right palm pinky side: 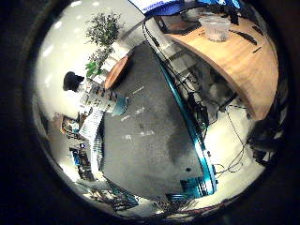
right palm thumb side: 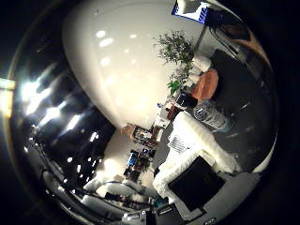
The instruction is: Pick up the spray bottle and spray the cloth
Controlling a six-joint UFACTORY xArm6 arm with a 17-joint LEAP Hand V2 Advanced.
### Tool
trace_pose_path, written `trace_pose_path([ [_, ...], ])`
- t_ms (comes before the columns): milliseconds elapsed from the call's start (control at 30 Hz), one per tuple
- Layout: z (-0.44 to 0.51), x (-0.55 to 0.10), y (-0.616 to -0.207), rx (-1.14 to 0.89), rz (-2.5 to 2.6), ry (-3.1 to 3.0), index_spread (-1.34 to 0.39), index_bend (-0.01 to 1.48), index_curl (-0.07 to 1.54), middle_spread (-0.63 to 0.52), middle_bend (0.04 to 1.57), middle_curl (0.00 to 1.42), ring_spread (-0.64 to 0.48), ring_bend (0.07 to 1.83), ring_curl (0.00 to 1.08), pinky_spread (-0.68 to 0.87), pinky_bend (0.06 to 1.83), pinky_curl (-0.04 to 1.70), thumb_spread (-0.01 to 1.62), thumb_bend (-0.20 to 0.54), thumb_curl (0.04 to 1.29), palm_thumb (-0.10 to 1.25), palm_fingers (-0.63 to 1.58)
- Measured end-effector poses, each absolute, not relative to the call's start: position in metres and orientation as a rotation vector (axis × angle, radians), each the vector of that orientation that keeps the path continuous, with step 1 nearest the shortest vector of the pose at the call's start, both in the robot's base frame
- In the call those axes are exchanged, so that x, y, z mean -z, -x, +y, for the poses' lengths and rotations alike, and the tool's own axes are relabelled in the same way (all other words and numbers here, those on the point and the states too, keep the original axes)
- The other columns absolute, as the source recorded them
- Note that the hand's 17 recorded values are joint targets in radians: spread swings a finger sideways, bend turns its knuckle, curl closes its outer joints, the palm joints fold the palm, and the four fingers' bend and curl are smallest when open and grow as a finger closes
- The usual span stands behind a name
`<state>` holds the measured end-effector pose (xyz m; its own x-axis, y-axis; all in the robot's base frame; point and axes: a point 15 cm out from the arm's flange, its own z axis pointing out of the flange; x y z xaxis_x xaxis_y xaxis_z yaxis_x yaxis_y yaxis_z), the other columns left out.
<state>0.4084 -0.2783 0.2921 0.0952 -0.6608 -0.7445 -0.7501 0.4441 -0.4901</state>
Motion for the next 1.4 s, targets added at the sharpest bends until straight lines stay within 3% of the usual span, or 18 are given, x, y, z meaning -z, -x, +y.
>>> trace_pose_path([
  [533,-0.280,-0.259,-0.476,-0.161,1.564,1.320,-0.32,0.17,0.33,0.03,0.19,0.33,0.12,0.23,0.26,0.37,0.25,0.32,1.15,-0.020,0.40,0.72,0.25],
  [1400,-0.177,-0.236,-0.528,-0.326,1.459,1.446,-0.31,0.17,0.30,0.03,0.19,0.33,0.13,0.24,0.26,0.36,0.28,0.32,1.10,-0.021,0.32,0.66,0.20],
])
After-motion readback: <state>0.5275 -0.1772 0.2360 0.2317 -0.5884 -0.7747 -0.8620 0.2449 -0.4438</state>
